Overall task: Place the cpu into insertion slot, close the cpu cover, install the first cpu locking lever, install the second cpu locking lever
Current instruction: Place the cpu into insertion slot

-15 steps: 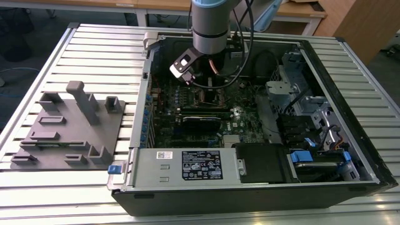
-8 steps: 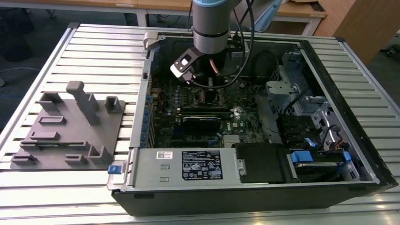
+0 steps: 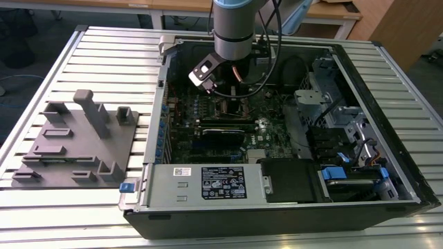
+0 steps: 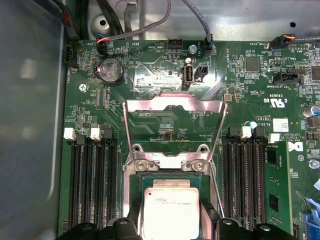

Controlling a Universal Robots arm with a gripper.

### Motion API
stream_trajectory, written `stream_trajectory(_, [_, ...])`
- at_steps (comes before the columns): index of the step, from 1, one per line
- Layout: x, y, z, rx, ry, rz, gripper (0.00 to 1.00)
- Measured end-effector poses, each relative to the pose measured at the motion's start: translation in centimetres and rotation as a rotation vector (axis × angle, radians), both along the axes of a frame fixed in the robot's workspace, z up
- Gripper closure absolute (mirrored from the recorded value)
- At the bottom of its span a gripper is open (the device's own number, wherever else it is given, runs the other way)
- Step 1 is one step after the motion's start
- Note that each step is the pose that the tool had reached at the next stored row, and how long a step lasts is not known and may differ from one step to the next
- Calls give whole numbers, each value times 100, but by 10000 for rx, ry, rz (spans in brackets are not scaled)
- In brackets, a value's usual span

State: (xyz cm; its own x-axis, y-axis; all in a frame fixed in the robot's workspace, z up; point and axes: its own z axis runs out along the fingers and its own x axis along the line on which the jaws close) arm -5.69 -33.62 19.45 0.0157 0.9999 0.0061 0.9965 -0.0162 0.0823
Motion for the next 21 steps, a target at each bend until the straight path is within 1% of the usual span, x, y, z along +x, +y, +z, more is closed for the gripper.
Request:
stream_trajectory(15, [0,0,-17,0,1,0,46])
stream_trajectory(21, [0,0,-36,-3,2,-1,46])
